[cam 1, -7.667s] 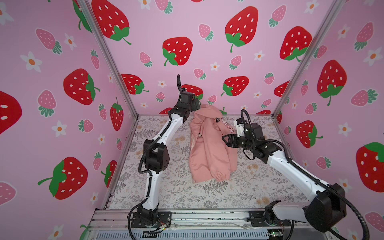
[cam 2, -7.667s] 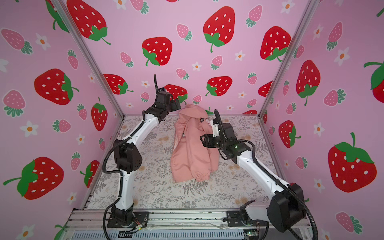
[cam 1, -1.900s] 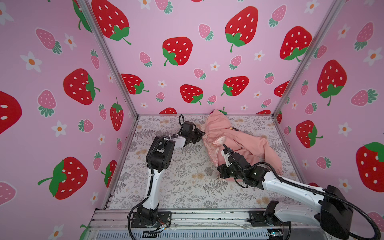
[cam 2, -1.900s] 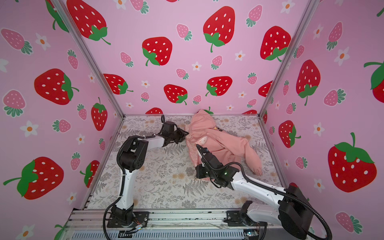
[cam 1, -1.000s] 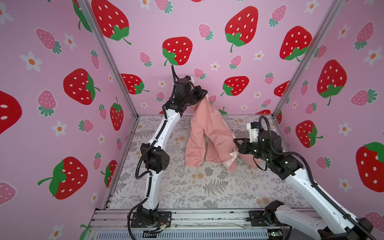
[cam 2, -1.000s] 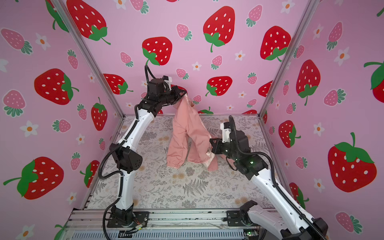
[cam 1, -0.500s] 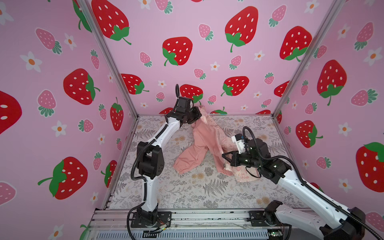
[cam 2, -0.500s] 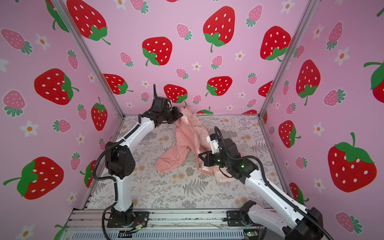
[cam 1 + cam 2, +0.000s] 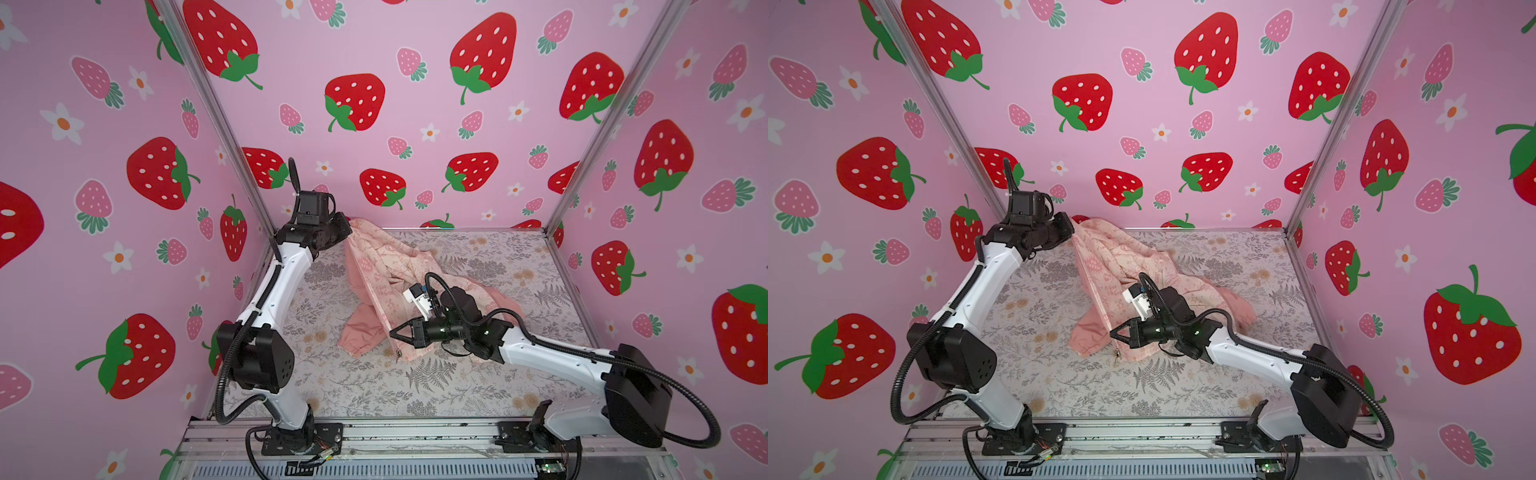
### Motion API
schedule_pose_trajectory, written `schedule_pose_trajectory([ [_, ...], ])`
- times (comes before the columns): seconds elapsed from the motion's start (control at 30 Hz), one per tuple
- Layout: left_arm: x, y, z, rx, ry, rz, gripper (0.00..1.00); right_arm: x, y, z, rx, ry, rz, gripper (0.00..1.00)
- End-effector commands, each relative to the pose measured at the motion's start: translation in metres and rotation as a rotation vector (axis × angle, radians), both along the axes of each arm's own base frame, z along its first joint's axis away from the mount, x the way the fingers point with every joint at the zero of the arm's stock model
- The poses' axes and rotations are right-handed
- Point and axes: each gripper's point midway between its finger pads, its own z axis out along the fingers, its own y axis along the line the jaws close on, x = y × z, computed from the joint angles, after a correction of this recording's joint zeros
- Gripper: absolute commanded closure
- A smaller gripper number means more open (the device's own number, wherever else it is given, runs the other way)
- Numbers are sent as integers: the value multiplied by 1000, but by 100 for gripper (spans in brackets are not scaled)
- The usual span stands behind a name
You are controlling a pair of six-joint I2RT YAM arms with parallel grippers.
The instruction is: Zip up the jacket
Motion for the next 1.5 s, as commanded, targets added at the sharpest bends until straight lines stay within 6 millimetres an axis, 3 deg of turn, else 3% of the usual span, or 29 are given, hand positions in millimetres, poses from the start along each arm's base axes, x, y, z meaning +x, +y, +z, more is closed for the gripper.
schedule_pose_trajectory([
  [0.0,15,2,-41,101,89,7,100,-1,-1,-4,53,53,41,100],
  [0.17,39,-36,-71,133,121,-58,100,20,-30,-37,44,135,-36,100],
  [0.27,56,-69,-86,142,129,-112,100,28,-54,-55,25,171,-78,100],
  [0.43,80,-137,-111,133,126,-211,100,51,-113,-92,-49,227,-236,100],
  [0.53,89,-176,-123,73,119,-262,99,65,-148,-117,-126,255,-345,83],
  [0.63,91,-200,-125,26,108,-289,61,72,-170,-134,-216,250,-421,61],
  [0.7,88,-208,-118,18,93,-301,46,75,-173,-131,-226,230,-438,52],
  [0.77,82,-211,-106,22,70,-320,39,80,-176,-125,-240,201,-463,49],
  [0.87,69,-205,-86,41,48,-325,37,89,-185,-122,-309,146,-505,41],
  [0.93,55,-194,-72,58,44,-312,37,92,-190,-122,-353,119,-517,42],
  [1.07,17,-169,-67,75,65,-276,36,99,-196,-120,-439,64,-539,44],
  [1.2,-29,-150,-92,41,134,-253,34,114,-210,-109,-515,-18,-623,42],
  [1.33,-69,-138,-142,22,245,-241,34,128,-221,-101,-563,-73,-683,39],
  [1.47,-92,-127,-183,35,331,-228,35,142,-241,-98,-635,-114,-771,34],
])
